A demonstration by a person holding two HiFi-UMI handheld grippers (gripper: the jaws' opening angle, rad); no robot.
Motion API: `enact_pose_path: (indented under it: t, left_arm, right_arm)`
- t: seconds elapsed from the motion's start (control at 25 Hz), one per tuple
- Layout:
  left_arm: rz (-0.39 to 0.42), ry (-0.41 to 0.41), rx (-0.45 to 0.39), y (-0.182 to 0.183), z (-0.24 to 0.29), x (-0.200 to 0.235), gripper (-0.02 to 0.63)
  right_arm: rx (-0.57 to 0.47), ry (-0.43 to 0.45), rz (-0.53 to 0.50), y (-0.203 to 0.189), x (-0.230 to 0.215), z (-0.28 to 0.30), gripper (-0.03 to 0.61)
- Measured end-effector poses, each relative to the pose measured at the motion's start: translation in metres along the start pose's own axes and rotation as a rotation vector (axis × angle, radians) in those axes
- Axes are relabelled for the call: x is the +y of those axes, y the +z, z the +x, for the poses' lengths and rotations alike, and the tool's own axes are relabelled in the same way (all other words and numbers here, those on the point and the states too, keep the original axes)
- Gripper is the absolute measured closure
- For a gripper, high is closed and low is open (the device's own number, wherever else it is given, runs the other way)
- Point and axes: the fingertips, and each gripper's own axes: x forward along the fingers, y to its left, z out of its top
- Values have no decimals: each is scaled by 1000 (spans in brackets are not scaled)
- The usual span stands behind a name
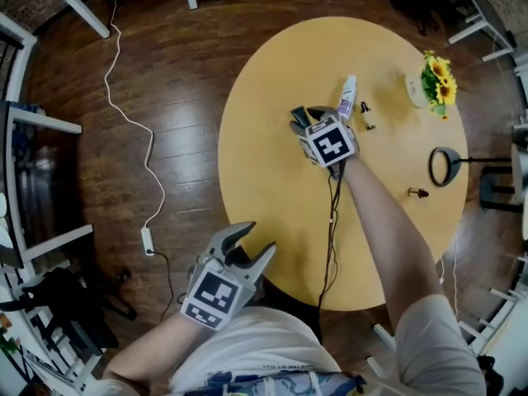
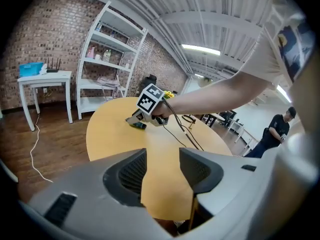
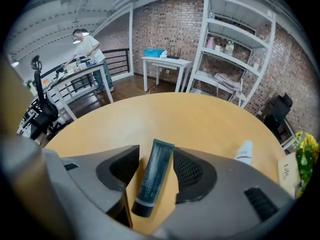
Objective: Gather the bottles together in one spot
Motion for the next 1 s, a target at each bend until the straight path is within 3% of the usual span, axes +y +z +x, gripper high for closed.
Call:
enact_pose_path:
  t: [0.2,0.44,0.72,1.0]
  left_arm:
    - [-32,1,0,-7,1,3,410]
    - [-41,-9,-7,-9,1,8,410]
    - [-45,-10,-4,-11,2,9,410]
    - [-38,-5,-3,-17,0,10,410]
  right_arm:
    - [47,-11,-21,-1,-7,16,339]
    - [90,41,72,-8,-5,18,342]
    - [110,140,-1,-7,-6,18,393]
    - [91,118,-22,-6,-5,16,419]
